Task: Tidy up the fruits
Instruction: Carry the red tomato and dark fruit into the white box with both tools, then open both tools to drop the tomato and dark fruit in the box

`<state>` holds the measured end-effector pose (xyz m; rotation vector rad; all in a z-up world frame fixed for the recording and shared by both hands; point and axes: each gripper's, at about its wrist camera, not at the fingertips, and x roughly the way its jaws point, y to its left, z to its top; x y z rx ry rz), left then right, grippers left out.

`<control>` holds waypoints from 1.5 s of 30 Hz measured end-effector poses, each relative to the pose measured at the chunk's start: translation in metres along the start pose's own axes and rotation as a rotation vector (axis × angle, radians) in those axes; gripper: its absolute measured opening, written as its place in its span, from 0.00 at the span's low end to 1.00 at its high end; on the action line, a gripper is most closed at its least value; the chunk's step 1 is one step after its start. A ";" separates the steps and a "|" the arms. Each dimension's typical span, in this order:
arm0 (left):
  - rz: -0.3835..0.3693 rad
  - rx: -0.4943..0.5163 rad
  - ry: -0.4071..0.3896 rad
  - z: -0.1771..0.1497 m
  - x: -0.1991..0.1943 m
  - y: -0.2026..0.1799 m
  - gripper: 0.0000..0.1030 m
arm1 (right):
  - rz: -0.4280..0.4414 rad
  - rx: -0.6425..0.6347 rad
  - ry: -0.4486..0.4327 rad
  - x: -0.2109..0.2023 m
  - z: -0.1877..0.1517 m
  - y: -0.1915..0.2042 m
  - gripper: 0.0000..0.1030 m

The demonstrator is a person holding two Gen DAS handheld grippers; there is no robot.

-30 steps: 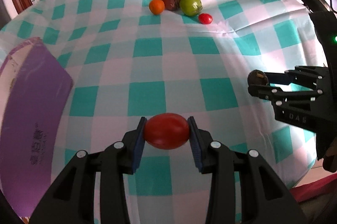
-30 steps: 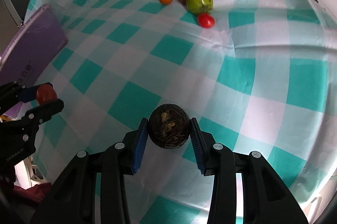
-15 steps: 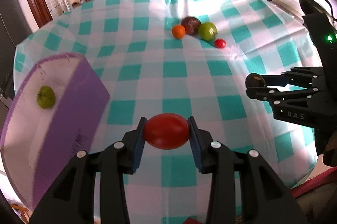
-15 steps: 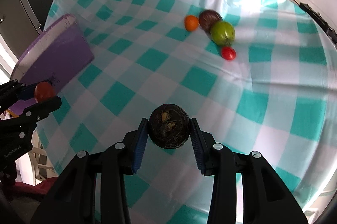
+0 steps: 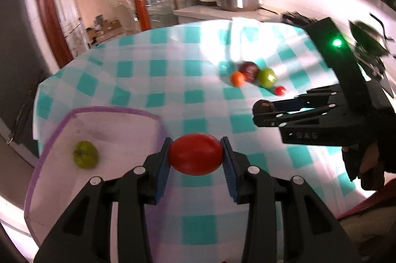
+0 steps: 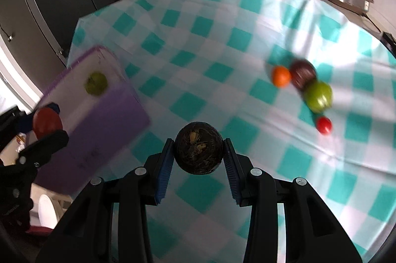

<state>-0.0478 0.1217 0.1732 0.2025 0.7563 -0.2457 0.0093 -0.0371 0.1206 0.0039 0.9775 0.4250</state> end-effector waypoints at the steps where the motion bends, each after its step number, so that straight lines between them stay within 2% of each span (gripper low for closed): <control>1: 0.009 -0.033 0.000 0.000 0.000 0.015 0.38 | 0.009 -0.001 -0.009 0.001 0.008 0.007 0.38; 8: 0.109 -0.285 0.053 -0.016 0.007 0.115 0.38 | 0.113 -0.098 -0.054 0.011 0.055 0.079 0.38; 11: 0.167 -0.387 0.129 -0.033 0.017 0.157 0.38 | 0.152 -0.166 -0.038 0.023 0.066 0.114 0.38; 14: 0.216 -0.444 0.218 -0.050 0.031 0.186 0.38 | 0.194 -0.238 0.006 0.041 0.070 0.146 0.38; 17: 0.242 -0.481 0.313 -0.065 0.046 0.207 0.38 | 0.190 -0.322 0.119 0.072 0.066 0.176 0.38; 21: 0.236 -0.500 0.429 -0.076 0.070 0.223 0.39 | 0.160 -0.395 0.292 0.113 0.055 0.201 0.39; 23: 0.234 -0.482 0.472 -0.077 0.082 0.226 0.39 | 0.104 -0.457 0.328 0.122 0.055 0.216 0.40; 25: 0.203 -0.487 0.555 -0.083 0.099 0.229 0.39 | 0.067 -0.458 0.374 0.127 0.060 0.221 0.40; 27: 0.165 -0.507 0.626 -0.088 0.112 0.231 0.39 | 0.069 -0.451 0.420 0.132 0.065 0.225 0.39; 28: 0.154 -0.515 0.648 -0.090 0.116 0.232 0.39 | 0.059 -0.451 0.410 0.130 0.068 0.228 0.39; 30: 0.137 -0.530 0.660 -0.092 0.118 0.234 0.39 | 0.040 -0.512 0.364 0.120 0.071 0.240 0.39; 32: 0.140 -0.554 0.671 -0.096 0.118 0.238 0.39 | 0.049 -0.553 0.374 0.120 0.072 0.252 0.39; 34: 0.145 -0.590 0.685 -0.101 0.119 0.244 0.39 | 0.069 -0.579 0.421 0.128 0.069 0.261 0.39; 36: 0.162 -0.638 0.696 -0.108 0.119 0.251 0.39 | 0.093 -0.616 0.509 0.143 0.057 0.273 0.39; 40: 0.197 -0.675 0.684 -0.114 0.114 0.255 0.40 | 0.097 -0.755 0.560 0.153 0.033 0.297 0.39; 43: 0.221 -0.685 0.682 -0.114 0.111 0.252 0.50 | 0.083 -0.750 0.577 0.159 0.031 0.295 0.41; 45: 0.228 -0.684 0.662 -0.112 0.106 0.251 0.63 | 0.052 -0.764 0.557 0.159 0.032 0.293 0.52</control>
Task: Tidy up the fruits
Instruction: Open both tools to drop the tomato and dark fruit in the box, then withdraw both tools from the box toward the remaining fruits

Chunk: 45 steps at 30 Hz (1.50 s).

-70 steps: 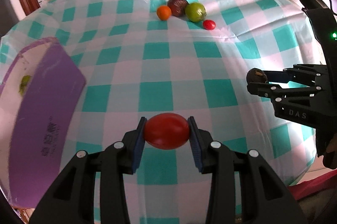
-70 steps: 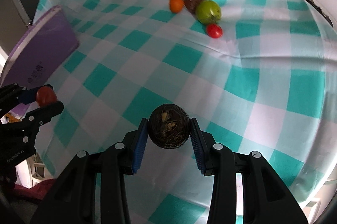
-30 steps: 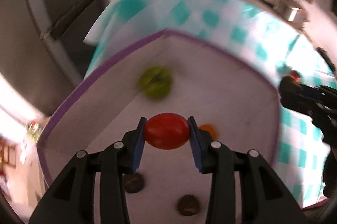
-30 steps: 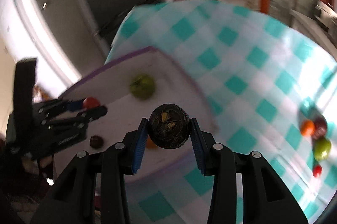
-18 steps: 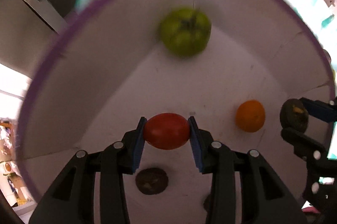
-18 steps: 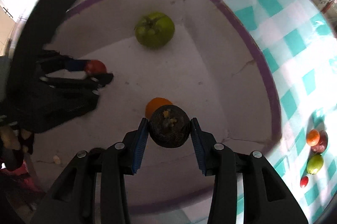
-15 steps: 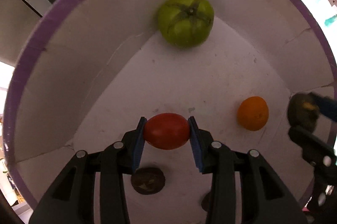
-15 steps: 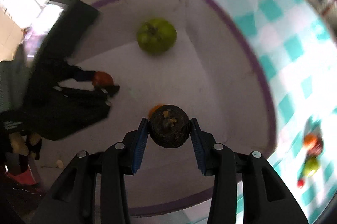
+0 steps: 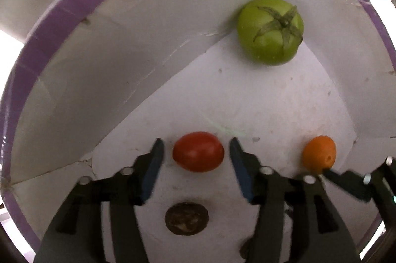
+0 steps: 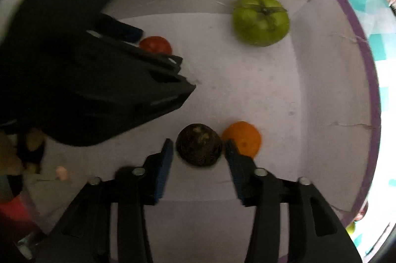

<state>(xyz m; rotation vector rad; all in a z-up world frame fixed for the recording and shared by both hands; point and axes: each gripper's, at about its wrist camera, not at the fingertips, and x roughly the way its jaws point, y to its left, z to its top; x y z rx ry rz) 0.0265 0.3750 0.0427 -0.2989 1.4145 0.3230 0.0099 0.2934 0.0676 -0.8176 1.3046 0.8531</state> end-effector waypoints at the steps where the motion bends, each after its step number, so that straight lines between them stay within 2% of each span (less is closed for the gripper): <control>1: 0.002 -0.001 -0.011 0.001 -0.001 0.002 0.66 | 0.008 0.002 -0.013 -0.003 -0.001 -0.001 0.55; 3: -0.006 -0.003 -0.052 0.000 -0.011 0.001 0.76 | 0.027 0.015 -0.069 -0.015 -0.006 -0.005 0.63; 5: -0.010 -0.007 -0.113 -0.003 -0.025 0.000 0.77 | 0.021 0.027 -0.138 -0.031 -0.014 -0.010 0.67; 7: -0.014 -0.034 -0.211 -0.014 -0.048 0.000 0.77 | 0.017 0.067 -0.260 -0.060 -0.031 -0.021 0.68; 10: 0.006 -0.069 -0.414 -0.034 -0.097 -0.010 0.84 | 0.024 0.171 -0.449 -0.102 -0.069 -0.046 0.72; 11: 0.027 -0.070 -0.506 -0.047 -0.120 -0.020 0.90 | 0.023 0.210 -0.514 -0.116 -0.081 -0.057 0.75; 13: 0.051 -0.064 -0.632 -0.067 -0.153 -0.043 0.97 | -0.007 0.303 -0.653 -0.146 -0.115 -0.084 0.80; 15: 0.050 -0.041 -0.744 -0.084 -0.184 -0.069 0.98 | -0.059 0.395 -0.760 -0.168 -0.156 -0.107 0.84; 18: 0.012 0.057 -0.852 -0.107 -0.213 -0.120 0.98 | -0.123 0.525 -0.809 -0.178 -0.222 -0.133 0.84; 19: -0.011 0.100 -0.853 -0.103 -0.219 -0.133 0.98 | -0.147 0.569 -0.807 -0.179 -0.245 -0.141 0.84; 22: -0.074 0.240 -0.811 -0.131 -0.222 -0.191 0.98 | -0.199 0.670 -0.773 -0.171 -0.307 -0.150 0.84; 26: -0.104 0.447 -0.682 -0.166 -0.199 -0.262 0.98 | -0.245 0.791 -0.707 -0.148 -0.378 -0.158 0.84; 32: -0.121 0.645 -0.582 -0.202 -0.159 -0.309 0.98 | -0.254 0.925 -0.627 -0.097 -0.447 -0.154 0.84; 37: -0.121 0.699 -0.502 -0.209 -0.132 -0.326 0.98 | -0.240 1.010 -0.535 -0.056 -0.478 -0.158 0.84; 41: -0.123 0.719 -0.456 -0.201 -0.113 -0.338 0.98 | -0.246 1.004 -0.485 -0.033 -0.478 -0.166 0.84; 45: -0.120 0.694 -0.415 -0.171 -0.088 -0.347 0.98 | -0.280 0.934 -0.466 -0.023 -0.458 -0.183 0.82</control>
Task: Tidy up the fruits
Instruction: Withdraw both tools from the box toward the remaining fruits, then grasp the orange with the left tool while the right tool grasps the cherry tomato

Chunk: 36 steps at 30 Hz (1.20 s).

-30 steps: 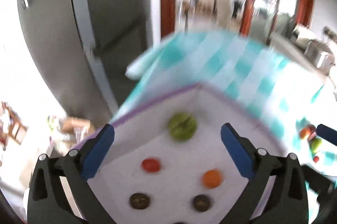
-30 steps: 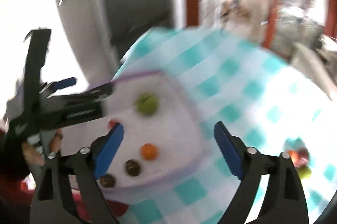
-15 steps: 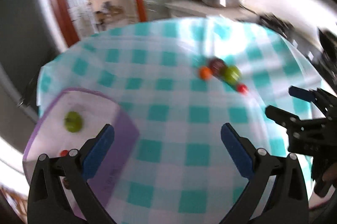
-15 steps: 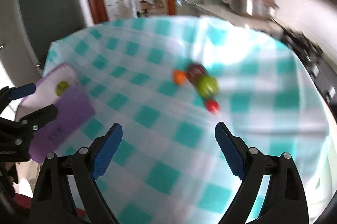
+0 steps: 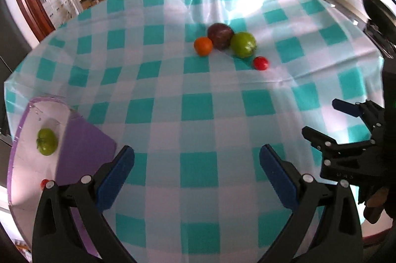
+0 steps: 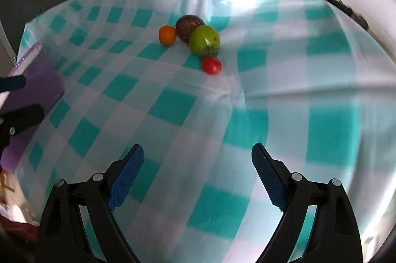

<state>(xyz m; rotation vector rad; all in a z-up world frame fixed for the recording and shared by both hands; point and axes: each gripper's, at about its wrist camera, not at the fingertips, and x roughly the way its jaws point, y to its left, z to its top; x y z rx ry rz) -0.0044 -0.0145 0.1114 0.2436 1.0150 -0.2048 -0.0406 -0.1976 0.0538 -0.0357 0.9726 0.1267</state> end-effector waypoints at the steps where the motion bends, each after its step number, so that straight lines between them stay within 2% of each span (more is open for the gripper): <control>1: 0.003 -0.013 0.006 0.006 0.007 0.002 0.98 | -0.011 -0.011 -0.003 0.005 0.005 0.001 0.82; 5: 0.013 -0.070 0.017 0.039 0.044 0.023 0.98 | -0.057 -0.013 -0.009 0.039 0.039 -0.002 0.78; 6: 0.011 -0.084 0.018 0.049 0.056 0.029 0.98 | -0.072 -0.006 -0.011 0.046 0.046 -0.003 0.75; 9: -0.012 -0.111 0.010 0.077 0.092 0.040 0.98 | -0.105 0.025 -0.029 0.073 0.068 -0.005 0.74; 10: -0.016 -0.110 0.002 0.084 0.102 0.041 0.98 | -0.111 0.030 -0.031 0.082 0.073 -0.005 0.74; 12: -0.019 -0.106 -0.016 0.096 0.122 0.042 0.98 | -0.138 0.028 -0.039 0.100 0.083 -0.004 0.65; 15: -0.032 -0.110 -0.031 0.113 0.150 0.040 0.98 | -0.154 0.042 -0.055 0.118 0.092 -0.005 0.64; 16: -0.040 -0.110 -0.034 0.118 0.158 0.039 0.98 | -0.152 0.042 -0.055 0.122 0.094 -0.005 0.62; 18: -0.051 -0.103 -0.042 0.127 0.170 0.035 0.98 | -0.152 0.036 -0.048 0.130 0.095 -0.003 0.50; 20: -0.062 -0.092 -0.046 0.135 0.179 0.031 0.98 | -0.151 0.038 -0.040 0.133 0.093 -0.001 0.43; 26: -0.093 -0.043 -0.061 0.156 0.205 0.018 0.98 | -0.124 0.084 -0.032 0.130 0.087 -0.006 0.31; 30: -0.099 0.013 -0.076 0.167 0.219 0.008 0.99 | -0.111 0.105 -0.019 0.127 0.083 -0.007 0.31; 32: -0.132 0.036 -0.089 0.169 0.222 0.007 0.99 | -0.113 0.110 -0.015 0.126 0.081 -0.007 0.31; 34: -0.183 0.060 -0.099 0.165 0.226 0.006 0.88 | -0.113 0.112 -0.010 0.125 0.080 -0.007 0.31; 35: -0.226 0.080 -0.098 0.163 0.228 0.006 0.67 | -0.109 0.116 -0.006 0.125 0.081 -0.008 0.31; 36: -0.245 0.117 -0.091 0.161 0.230 0.003 0.54 | -0.108 0.115 -0.002 0.124 0.080 -0.008 0.31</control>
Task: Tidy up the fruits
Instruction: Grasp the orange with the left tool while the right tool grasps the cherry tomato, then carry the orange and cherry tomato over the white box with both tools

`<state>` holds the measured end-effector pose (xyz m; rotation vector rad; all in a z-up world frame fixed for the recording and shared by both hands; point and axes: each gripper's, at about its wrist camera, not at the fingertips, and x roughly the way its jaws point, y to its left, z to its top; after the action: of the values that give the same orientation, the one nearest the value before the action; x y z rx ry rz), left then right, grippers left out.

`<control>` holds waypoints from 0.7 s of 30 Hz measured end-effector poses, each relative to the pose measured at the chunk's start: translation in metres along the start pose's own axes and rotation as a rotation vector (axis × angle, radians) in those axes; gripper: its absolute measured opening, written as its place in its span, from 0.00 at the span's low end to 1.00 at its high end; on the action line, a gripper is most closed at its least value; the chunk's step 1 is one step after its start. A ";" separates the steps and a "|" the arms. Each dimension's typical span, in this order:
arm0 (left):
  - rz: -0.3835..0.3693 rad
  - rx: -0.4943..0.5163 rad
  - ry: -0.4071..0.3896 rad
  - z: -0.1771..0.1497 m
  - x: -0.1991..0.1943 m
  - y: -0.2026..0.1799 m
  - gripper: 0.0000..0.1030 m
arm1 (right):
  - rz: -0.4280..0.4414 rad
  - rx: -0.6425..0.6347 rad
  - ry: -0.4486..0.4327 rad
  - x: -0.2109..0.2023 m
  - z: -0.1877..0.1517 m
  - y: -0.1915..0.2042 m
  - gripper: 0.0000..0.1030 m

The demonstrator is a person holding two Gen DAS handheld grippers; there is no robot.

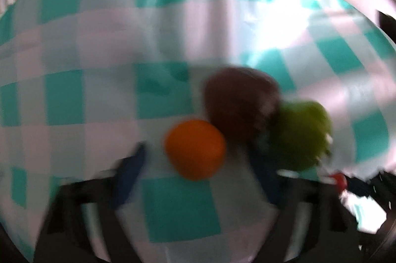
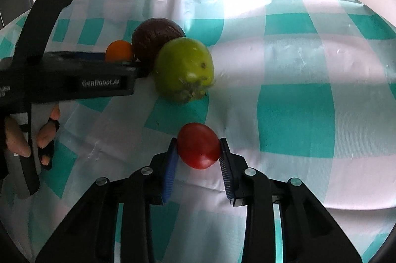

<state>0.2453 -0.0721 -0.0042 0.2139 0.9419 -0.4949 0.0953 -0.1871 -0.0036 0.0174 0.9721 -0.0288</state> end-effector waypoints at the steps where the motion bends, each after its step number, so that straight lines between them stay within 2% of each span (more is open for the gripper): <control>1: 0.031 0.037 -0.007 -0.002 0.001 -0.002 0.49 | -0.001 -0.004 0.003 -0.001 0.000 0.000 0.31; 2: 0.034 0.041 -0.015 -0.003 0.000 0.001 0.43 | -0.002 -0.008 0.008 -0.002 -0.001 0.001 0.31; 3: 0.018 0.034 -0.016 -0.004 0.000 0.004 0.42 | -0.002 -0.009 0.011 -0.002 -0.001 0.000 0.31; 11: 0.093 -0.070 -0.008 -0.021 -0.012 0.028 0.43 | 0.012 -0.016 0.029 -0.018 -0.022 0.001 0.31; 12: 0.108 -0.082 -0.008 -0.023 -0.012 0.031 0.45 | 0.016 -0.024 0.028 -0.020 -0.025 0.002 0.31; 13: 0.115 -0.099 -0.009 -0.024 -0.011 0.036 0.51 | 0.019 -0.027 0.029 -0.021 -0.026 0.003 0.31; 14: 0.118 -0.124 -0.018 -0.022 -0.008 0.040 0.64 | 0.021 -0.029 0.030 -0.023 -0.028 0.003 0.31; 16: 0.130 -0.138 -0.024 -0.016 -0.001 0.046 0.65 | 0.021 -0.033 0.034 -0.025 -0.030 0.004 0.31; 17: 0.133 -0.136 -0.015 -0.011 0.005 0.048 0.64 | 0.018 -0.035 0.036 -0.026 -0.032 0.003 0.31; 18: 0.150 -0.130 -0.016 -0.007 0.009 0.050 0.49 | 0.019 -0.033 0.040 -0.026 -0.032 0.003 0.31; 19: 0.175 -0.124 -0.016 -0.005 0.010 0.051 0.41 | 0.023 -0.033 0.045 -0.026 -0.031 0.003 0.31; 21: 0.149 -0.158 0.005 -0.002 0.010 0.056 0.41 | 0.025 -0.046 0.048 -0.032 -0.033 0.003 0.31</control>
<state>0.2765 -0.0262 -0.0155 0.1414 0.9576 -0.2810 0.0501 -0.1827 0.0042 -0.0121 1.0201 0.0165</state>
